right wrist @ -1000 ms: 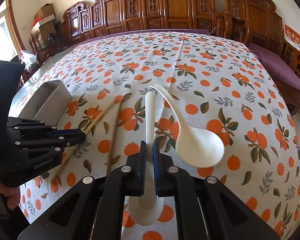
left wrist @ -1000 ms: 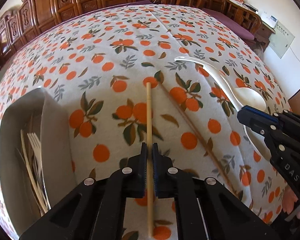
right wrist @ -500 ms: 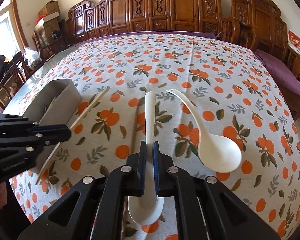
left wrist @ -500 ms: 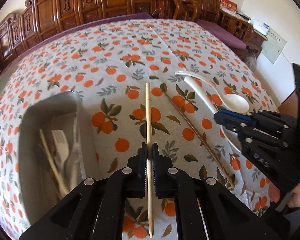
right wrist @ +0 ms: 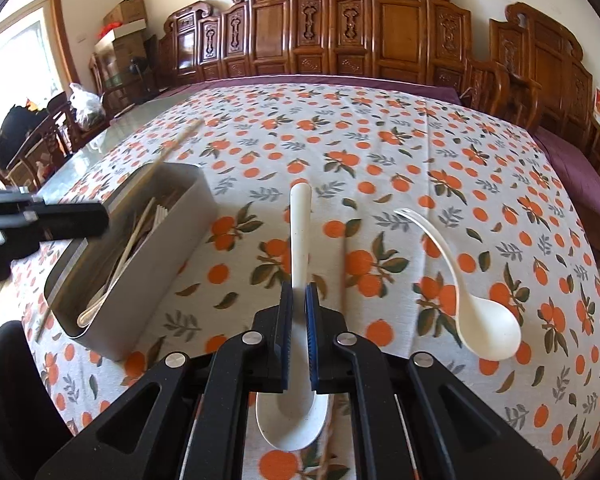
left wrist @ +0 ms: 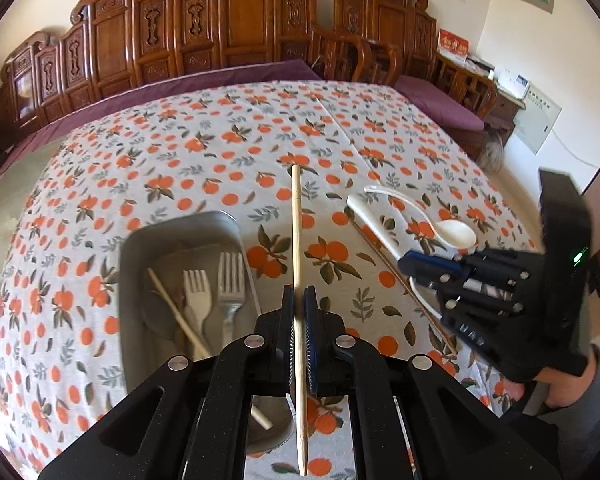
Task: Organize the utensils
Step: 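Carry the chopstick into the tray and release it with the left tool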
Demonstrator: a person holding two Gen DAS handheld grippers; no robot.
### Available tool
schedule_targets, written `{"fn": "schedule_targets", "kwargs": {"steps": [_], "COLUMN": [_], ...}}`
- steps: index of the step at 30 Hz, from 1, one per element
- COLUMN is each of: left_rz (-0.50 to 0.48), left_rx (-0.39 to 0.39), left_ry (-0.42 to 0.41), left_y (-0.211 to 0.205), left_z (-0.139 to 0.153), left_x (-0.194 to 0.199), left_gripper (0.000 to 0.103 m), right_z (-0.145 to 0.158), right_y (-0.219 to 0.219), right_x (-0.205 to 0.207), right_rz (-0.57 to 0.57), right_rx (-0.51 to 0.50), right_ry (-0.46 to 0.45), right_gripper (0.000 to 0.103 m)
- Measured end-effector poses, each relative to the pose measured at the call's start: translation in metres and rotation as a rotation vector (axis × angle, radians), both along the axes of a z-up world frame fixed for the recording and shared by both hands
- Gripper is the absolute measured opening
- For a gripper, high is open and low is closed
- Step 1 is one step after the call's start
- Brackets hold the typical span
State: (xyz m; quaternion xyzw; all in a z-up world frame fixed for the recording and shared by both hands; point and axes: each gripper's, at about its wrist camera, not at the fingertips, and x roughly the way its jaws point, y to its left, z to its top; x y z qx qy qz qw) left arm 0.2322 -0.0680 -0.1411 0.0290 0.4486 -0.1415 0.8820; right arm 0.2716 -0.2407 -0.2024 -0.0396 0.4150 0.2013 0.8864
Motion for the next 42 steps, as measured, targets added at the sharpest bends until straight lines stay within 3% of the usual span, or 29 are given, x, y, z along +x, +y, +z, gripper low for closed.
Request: {"fn": "schedule_targets", "kwargs": {"steps": [8,16,27,34,42], "left_rz": [0.021,0.062,0.072,0.071,0.087], "left_rx": [0.003,0.008,0.025,0.038,-0.009], "left_ry": [-0.043,0.006,0.075,0.051,0.035], "left_y": [0.026,0.052,0.065,0.064,0.076], "left_z": [0.02,-0.012,-0.059,-0.067,-0.058], "left_x": [-0.004,0.008,0.025,0.024,0.018], "left_gripper": [0.004,0.004,0.004,0.004,0.005], "right_z": [0.013,0.015,-0.003,-0.009,-0.01], "right_y": [0.022,0.043,0.045,0.043,0.048], "right_x": [-0.016,-0.032,-0.022,-0.015,-0.014], "right_rz": [0.032,0.074,0.085,0.079,0.089], "right_rx": [0.013,0.018,-0.021,-0.01,-0.007], "right_ry": [-0.027,-0.038,-0.001,0.023,0.027], "right_gripper": [0.008,0.008,0.008,0.008,0.008]}}
